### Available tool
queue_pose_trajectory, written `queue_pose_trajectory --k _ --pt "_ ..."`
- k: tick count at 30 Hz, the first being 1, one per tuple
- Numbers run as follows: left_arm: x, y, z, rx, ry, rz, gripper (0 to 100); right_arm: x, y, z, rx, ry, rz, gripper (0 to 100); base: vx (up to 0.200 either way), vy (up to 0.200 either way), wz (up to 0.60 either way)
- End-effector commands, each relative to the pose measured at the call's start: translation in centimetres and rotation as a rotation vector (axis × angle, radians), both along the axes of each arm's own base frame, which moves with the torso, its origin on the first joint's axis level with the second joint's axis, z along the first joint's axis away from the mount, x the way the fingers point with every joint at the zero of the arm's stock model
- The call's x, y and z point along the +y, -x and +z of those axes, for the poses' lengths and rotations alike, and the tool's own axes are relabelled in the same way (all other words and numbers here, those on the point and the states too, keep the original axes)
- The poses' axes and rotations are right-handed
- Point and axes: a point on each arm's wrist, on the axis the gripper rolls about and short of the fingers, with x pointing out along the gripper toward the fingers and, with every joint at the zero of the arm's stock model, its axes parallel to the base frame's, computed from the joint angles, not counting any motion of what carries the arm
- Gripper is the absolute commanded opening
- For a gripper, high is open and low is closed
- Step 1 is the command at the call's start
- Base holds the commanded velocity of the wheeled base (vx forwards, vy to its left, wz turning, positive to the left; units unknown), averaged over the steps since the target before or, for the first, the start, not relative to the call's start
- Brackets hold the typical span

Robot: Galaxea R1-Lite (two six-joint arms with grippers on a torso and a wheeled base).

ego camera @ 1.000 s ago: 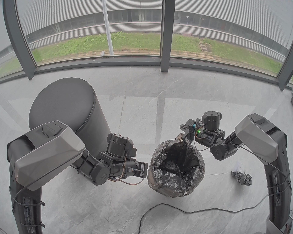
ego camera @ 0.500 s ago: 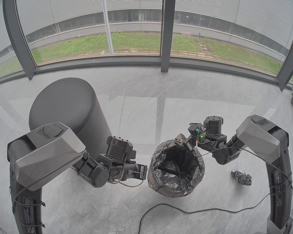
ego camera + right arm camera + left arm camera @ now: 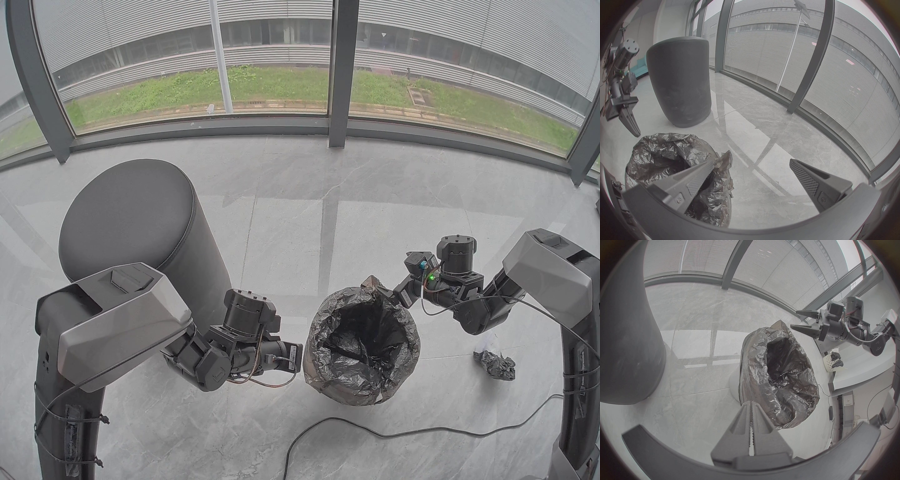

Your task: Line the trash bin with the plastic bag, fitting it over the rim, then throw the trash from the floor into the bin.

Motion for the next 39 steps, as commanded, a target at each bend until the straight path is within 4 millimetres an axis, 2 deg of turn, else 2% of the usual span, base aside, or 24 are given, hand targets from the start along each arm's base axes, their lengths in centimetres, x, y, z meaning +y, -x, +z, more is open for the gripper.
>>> queue_pose_trajectory --k 1,7,11,15,20,28,39 --pt "-0.1 -0.1 -1.4 0.023 -0.013 -0.001 0 0.8 0.3 0.8 -0.017 -0.004 0.020 100 0.000 0.000 0.00" --pt "-0.2 -0.1 -1.6 0.027 -0.013 -0.007 0 1.0 0.6 1.5 -0.028 -0.010 0.029 100 0.000 0.000 0.00" --pt "-0.3 -0.1 -2.0 0.023 -0.008 -0.009 0 0.8 0.9 2.8 -0.052 -0.019 0.029 100 0.000 0.000 0.00" --pt "-0.6 -0.8 -2.9 0.010 -0.002 -0.006 0 0.7 1.4 4.0 -0.053 -0.074 0.014 100 0.000 0.000 0.00" --pt "-1.3 -1.9 -3.1 -0.018 0.016 -0.005 0 0.5 2.1 5.4 -0.079 -0.108 0.004 100 0.000 0.000 0.00" --pt "-2.1 -4.2 -3.8 -0.059 0.039 0.011 0 0.3 2.7 6.8 -0.102 -0.124 0.003 100 0.000 0.000 0.00" --pt "-2.5 -5.3 -5.7 -0.060 0.039 0.011 0 0.0 3.9 7.2 -0.089 -0.151 -0.006 100 0.000 0.000 0.00"
